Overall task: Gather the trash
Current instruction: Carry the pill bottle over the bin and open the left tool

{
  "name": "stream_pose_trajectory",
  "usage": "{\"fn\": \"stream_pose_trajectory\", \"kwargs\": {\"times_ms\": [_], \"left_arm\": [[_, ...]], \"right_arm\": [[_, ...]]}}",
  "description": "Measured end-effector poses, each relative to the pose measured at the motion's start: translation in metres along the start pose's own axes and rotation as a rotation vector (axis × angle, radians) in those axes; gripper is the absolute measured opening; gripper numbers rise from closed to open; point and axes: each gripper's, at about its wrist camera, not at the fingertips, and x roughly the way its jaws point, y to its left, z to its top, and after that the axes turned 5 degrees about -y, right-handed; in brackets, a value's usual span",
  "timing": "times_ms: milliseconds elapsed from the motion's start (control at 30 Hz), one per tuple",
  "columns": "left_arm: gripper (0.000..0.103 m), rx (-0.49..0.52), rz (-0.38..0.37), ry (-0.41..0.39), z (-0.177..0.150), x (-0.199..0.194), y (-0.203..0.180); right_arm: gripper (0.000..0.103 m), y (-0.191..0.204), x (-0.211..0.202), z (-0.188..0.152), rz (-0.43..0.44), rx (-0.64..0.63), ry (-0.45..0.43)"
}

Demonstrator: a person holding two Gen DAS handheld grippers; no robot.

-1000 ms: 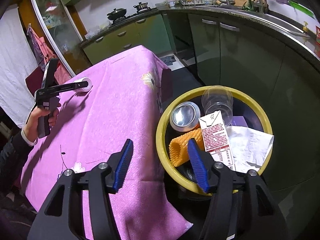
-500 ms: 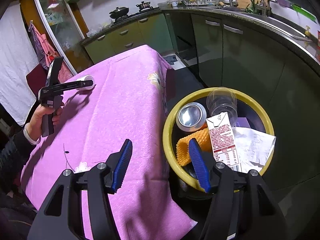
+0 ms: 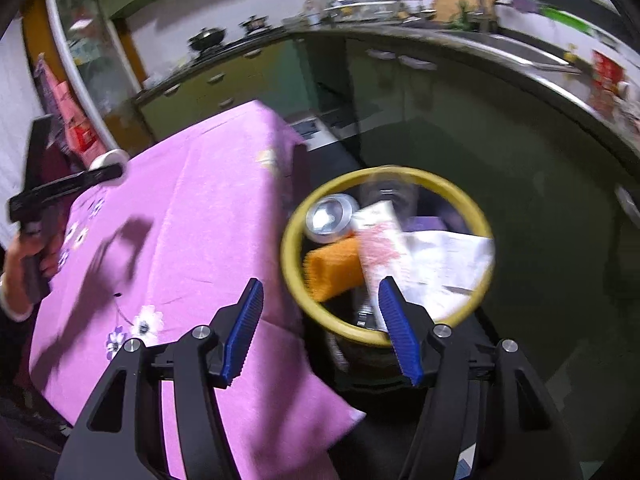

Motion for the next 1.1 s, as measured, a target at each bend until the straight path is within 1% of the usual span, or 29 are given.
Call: {"fn": "stream_pose_trajectory", "kwargs": {"times_ms": [67, 133, 167, 300, 333, 400, 533, 600, 667, 767, 867, 967, 1100], "left_arm": [[0.081, 0.028, -0.047, 0.01, 0.0, -0.002, -0.022], [0.081, 0.063, -0.127, 0.031, 0.005, 0.003, -0.053], [0.081, 0.081, -0.152, 0.037, 0.006, 0.006, -0.067], [0.081, 0.146, -0.247, 0.06, 0.009, 0.026, -0.12], [0.081, 0.165, -0.284, 0.074, 0.01, 0.034, -0.138], [0.081, 0.19, -0.312, 0.093, 0.009, 0.044, -0.16], [0.081, 0.231, -0.392, 0.131, 0.025, 0.068, -0.206], [0.081, 0.265, -0.437, 0.141, 0.034, 0.081, -0.227], [0.081, 0.327, -0.478, 0.159, 0.042, 0.097, -0.253], [0.082, 0.417, -0.514, 0.195, 0.045, 0.12, -0.284], [0.082, 0.54, -0.542, 0.24, 0.041, 0.144, -0.312], [0.082, 0.63, -0.549, 0.258, 0.035, 0.158, -0.324], [0.082, 0.674, -0.553, 0.282, 0.027, 0.175, -0.33]], "right_arm": [[0.062, -0.012, -0.014, -0.004, -0.022, 0.029, -0.023], [0.064, -0.025, -0.027, -0.01, -0.04, 0.062, -0.045], [0.064, -0.031, -0.031, -0.012, -0.046, 0.072, -0.051], [0.064, -0.051, -0.046, -0.023, -0.064, 0.11, -0.061], [0.064, -0.057, -0.048, -0.027, -0.068, 0.121, -0.062], [0.064, -0.067, -0.052, -0.032, -0.072, 0.142, -0.063], [0.064, -0.09, -0.054, -0.042, -0.083, 0.184, -0.059], [0.064, -0.098, -0.053, -0.046, -0.087, 0.202, -0.056], [0.064, -0.106, -0.053, -0.05, -0.089, 0.218, -0.053], [0.064, -0.115, -0.052, -0.056, -0.094, 0.237, -0.044], [0.064, -0.123, -0.053, -0.059, -0.098, 0.254, -0.038], [0.064, -0.131, -0.054, -0.061, -0.103, 0.273, -0.036], [0.064, -0.136, -0.051, -0.061, -0.105, 0.289, -0.027]]}}
